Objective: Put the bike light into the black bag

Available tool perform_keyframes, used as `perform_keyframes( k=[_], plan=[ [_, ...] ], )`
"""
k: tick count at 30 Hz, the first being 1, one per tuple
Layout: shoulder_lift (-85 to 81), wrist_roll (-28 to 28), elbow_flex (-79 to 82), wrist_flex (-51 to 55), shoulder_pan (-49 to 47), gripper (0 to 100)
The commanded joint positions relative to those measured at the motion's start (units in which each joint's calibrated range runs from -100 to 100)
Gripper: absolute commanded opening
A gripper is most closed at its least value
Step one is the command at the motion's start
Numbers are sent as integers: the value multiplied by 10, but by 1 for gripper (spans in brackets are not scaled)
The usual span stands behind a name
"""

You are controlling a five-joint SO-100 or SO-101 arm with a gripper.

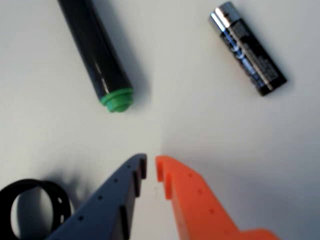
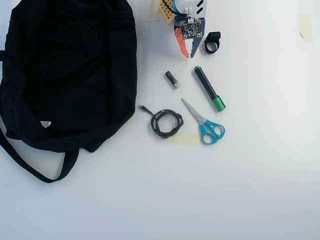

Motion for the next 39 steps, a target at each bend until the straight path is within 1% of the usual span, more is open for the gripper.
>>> perform_keyframes(
  k=[1, 23, 26, 29, 30, 33, 39],
  plan=[
    [-11, 2, 13, 21, 2, 2],
    [0, 2, 11, 13, 1, 2],
    [41, 2, -41, -72, 1, 2],
    [121, 3, -146, -161, -2, 2],
    [173, 2, -210, -207, -2, 2],
    [264, -3, -325, -292, 1, 2],
    [484, 1, -518, -470, 26, 2]
  ],
)
